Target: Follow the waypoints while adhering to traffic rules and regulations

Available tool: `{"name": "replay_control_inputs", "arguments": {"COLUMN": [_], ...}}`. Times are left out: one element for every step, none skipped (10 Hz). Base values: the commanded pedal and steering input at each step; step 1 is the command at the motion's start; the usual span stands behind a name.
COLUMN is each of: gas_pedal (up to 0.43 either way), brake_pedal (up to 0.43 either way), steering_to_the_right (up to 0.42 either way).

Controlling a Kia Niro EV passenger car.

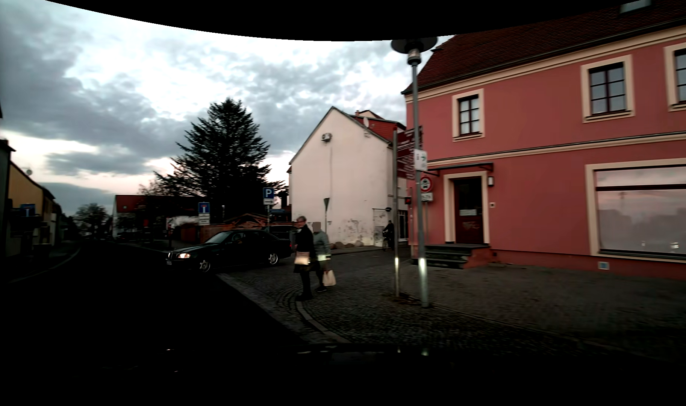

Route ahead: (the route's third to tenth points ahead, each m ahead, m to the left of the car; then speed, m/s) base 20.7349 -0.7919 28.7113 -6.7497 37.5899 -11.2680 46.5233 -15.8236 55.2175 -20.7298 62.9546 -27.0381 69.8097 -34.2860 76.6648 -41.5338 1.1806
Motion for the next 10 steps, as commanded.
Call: {"name": "replay_control_inputs", "arguments": {"gas_pedal": [0.0,0.0,0.0,0.0,0.0,0.0,0.0,0.0,0.0,0.0], "brake_pedal": [0.177,0.177,0.183,0.189,0.189,0.189,0.189,0.189,0.183,0.171], "steering_to_the_right": [-0.693,-0.693,-0.691,-0.688,-0.687,-0.687,-0.687,-0.687,-0.687,-0.687]}}
